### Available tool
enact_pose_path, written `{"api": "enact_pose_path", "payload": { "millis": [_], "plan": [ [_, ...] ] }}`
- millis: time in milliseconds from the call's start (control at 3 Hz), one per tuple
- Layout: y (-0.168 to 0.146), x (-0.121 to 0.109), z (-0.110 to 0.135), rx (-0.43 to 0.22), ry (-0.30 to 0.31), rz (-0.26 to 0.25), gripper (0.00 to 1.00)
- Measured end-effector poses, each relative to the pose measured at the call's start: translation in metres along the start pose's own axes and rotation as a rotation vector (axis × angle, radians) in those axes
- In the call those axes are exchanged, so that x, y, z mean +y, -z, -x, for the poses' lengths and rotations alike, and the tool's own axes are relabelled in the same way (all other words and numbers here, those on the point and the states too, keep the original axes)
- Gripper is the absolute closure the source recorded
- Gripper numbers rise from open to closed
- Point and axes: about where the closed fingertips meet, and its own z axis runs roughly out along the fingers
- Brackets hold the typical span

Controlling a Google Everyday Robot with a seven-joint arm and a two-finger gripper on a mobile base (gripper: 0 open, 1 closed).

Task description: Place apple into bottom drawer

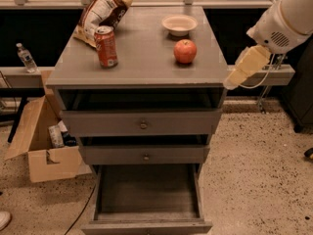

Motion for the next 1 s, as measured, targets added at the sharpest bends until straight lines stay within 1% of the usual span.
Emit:
{"api": "enact_pose_path", "payload": {
  "millis": [333, 667, 1000],
  "plan": [
    [-0.037, -0.03, 0.019, -0.065, -0.063, -0.003, 0.0],
    [-0.072, -0.056, 0.036, -0.117, -0.134, -0.003, 0.0],
    [-0.096, -0.072, 0.05, -0.157, -0.187, 0.006, 0.0]
  ]
}}
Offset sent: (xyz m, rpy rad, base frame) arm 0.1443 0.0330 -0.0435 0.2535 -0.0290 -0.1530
